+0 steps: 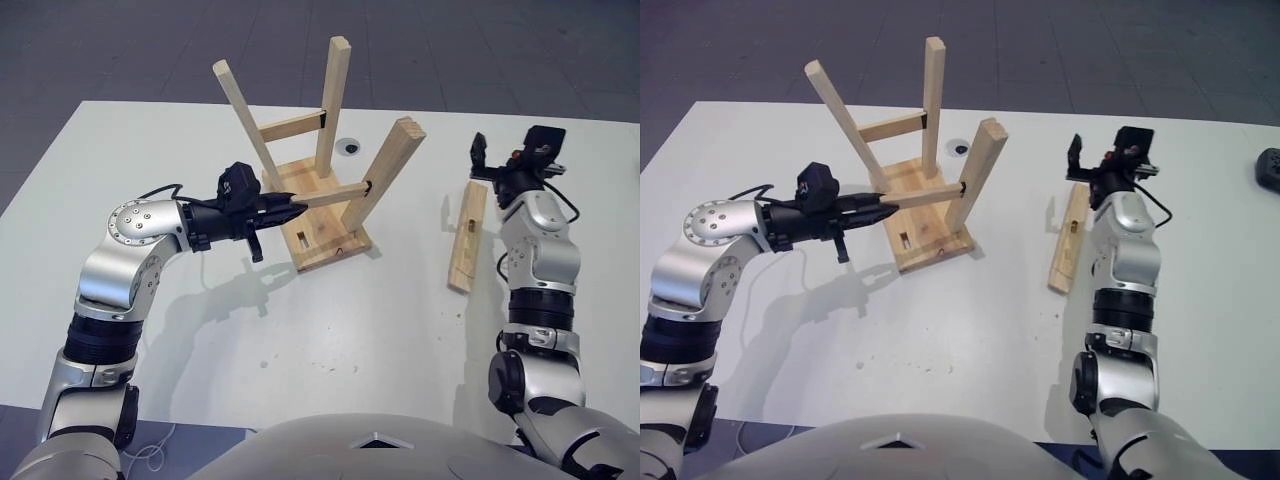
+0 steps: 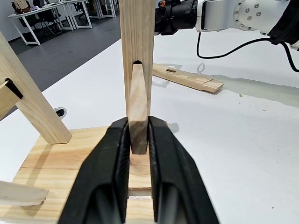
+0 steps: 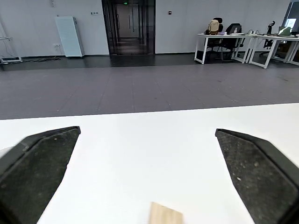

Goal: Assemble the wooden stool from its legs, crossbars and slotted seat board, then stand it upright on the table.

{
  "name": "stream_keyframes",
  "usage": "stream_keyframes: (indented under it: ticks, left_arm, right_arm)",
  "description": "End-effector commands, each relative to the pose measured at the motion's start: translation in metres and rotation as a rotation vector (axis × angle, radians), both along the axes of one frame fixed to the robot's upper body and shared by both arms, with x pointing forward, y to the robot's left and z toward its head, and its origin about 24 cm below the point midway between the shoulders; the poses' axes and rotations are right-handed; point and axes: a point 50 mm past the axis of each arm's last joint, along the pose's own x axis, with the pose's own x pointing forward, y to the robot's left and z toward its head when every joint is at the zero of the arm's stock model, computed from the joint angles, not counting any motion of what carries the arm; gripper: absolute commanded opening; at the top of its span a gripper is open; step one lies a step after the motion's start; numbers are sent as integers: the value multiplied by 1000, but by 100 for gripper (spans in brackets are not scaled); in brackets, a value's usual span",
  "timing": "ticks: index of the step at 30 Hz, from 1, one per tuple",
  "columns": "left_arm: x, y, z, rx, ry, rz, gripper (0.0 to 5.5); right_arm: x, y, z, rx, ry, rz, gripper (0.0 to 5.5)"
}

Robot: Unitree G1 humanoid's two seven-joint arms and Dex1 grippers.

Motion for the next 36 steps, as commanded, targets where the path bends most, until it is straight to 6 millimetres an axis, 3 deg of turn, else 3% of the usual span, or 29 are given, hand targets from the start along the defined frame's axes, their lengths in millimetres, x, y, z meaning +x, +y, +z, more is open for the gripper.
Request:
stream_keyframes:
  ticks: [1, 3, 10, 18, 20, 21, 23, 25, 27, 36]
  left_arm:
    - [0, -1, 4, 14, -30, -16, 43]
    - [0, 0, 3, 18, -29, -14, 43]
    - [-1, 1, 3, 22, -27, -13, 43]
    - [0, 1, 3, 26, -30, -17, 43]
    - [0, 1, 4, 28, -34, -20, 43]
    - [0, 0, 4, 29, -37, -22, 43]
    - [-1, -1, 7, 39, -48, -33, 43]
    - [-2, -3, 10, 47, -60, -44, 43]
    - [-2, -5, 13, 49, -72, -50, 43]
    - [-5, -8, 4, 63, -52, -65, 43]
  right_arm:
    - [-37, 90, 11, 158, -22, 656, 540]
    - [-43, 92, 14, 157, -18, 690, 540]
    - [-28, 51, 17, 104, -34, 441, 540]
    - [-7, -35, 9, -79, -43, -198, 540]
    - [-4, -28, 8, -80, -40, -188, 540]
    - [-3, -14, 8, -60, -46, -121, 540]
    - [-18, 55, 12, 124, -53, 346, 540]
    - [-55, 104, 23, 271, -40, 786, 540]
    - [-63, 108, 25, 288, -25, 828, 540]
    - [-51, 71, 27, 258, -28, 615, 540]
